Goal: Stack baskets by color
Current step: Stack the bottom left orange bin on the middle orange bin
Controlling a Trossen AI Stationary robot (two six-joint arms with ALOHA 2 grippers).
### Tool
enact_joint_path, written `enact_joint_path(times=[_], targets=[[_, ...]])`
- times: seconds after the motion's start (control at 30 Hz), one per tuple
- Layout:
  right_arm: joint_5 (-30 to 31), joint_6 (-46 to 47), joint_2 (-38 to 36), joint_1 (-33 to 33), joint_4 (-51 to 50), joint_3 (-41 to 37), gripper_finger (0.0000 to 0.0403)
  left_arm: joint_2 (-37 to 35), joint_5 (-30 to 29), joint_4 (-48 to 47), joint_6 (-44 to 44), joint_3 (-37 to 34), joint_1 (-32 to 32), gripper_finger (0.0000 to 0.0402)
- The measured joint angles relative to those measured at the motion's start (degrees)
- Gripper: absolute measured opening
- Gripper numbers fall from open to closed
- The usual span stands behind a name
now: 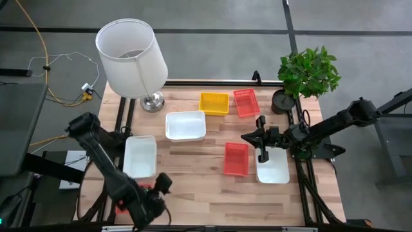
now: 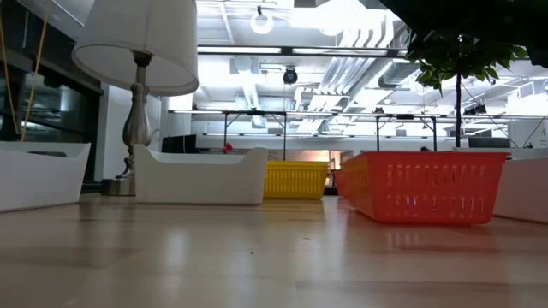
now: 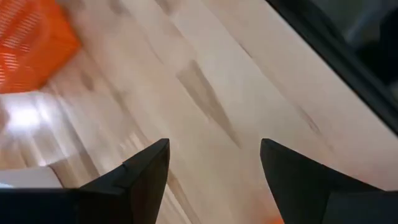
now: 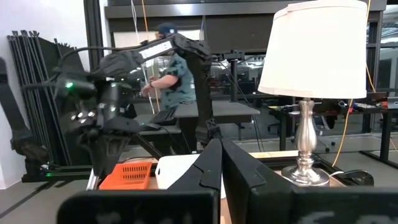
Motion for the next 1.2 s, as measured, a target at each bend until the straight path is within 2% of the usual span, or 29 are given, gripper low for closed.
enact_joint_path(times=[0.17,0.27,0.5,0.97,1.07,1.2], targets=[[0.0,0.0,0.0,0.0,-0.9,0.0,0.0000,6.0,3.6,-10.3,0.0,5.5,-2.5,0.0240],[0.0,0.0,0.0,0.0,-1.6,0.0,0.0000,8.1,6.8,-14.1,0.8,6.3,-3.6,0.0240],[0.0,0.0,0.0,0.0,-1.7,0.0,0.0000,11.8,9.3,-15.8,12.1,6.2,-5.5,0.0238],[0.0,1.5,0.0,0.0,-2.5,0.0,0.0000,20.4,9.3,-17.8,19.6,6.1,-4.1,0.0233],[0.0,1.6,0.0,0.0,-2.6,0.0,0.0000,20.4,8.9,-19.2,20.2,6.0,-4.1,0.0210],[0.0,1.6,0.0,0.0,-2.7,0.0,0.0000,20.2,8.8,-19.5,21.5,6.0,-4.2,0.0139]])
